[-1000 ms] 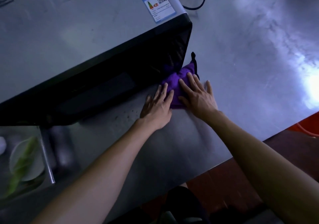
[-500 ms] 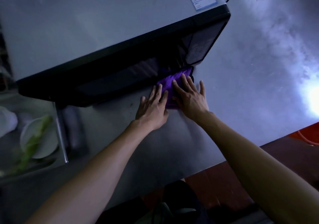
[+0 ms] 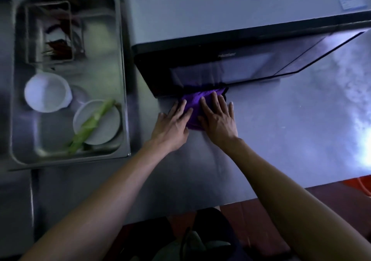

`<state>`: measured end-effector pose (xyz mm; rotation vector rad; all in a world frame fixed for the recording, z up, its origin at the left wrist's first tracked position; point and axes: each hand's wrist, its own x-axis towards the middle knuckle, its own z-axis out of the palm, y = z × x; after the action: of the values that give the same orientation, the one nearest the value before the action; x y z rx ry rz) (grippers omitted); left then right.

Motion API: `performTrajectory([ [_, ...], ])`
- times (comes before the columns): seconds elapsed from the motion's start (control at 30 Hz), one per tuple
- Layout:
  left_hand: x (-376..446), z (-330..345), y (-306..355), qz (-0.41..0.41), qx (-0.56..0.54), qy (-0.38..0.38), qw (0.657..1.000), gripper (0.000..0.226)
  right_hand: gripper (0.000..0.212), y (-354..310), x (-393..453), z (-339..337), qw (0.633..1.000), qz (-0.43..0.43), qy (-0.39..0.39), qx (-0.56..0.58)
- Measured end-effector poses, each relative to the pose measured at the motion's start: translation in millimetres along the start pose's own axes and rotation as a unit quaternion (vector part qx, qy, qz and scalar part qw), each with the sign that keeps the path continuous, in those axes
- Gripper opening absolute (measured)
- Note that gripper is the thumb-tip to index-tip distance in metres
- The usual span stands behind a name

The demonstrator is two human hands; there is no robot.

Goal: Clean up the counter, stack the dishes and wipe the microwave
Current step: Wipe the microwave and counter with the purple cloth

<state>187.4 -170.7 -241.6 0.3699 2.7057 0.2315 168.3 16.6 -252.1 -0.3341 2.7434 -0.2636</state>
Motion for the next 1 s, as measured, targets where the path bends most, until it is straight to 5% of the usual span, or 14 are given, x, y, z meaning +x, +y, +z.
performTrajectory([
  [0.43,-46.0,0.7,-52.0,-0.032,-0.034,0.056,0.997,0.058,0.062,-84.6,4.1,16.4,1.0,0.0,-0.011,-0.021],
  [0.53,-34.8,-8.2,-46.1,-0.032,-0.042,0.057,0.997,0.044,0.062,-83.4,5.0,15.7,0.999,0.002,-0.013,-0.042],
  [1.0,-61.7,10.7,2.8,-0.037,-0.004,0.009,0.999,0.043,0.063,-32.2,-41.6,17.2,0.994,-0.081,-0.035,-0.057],
])
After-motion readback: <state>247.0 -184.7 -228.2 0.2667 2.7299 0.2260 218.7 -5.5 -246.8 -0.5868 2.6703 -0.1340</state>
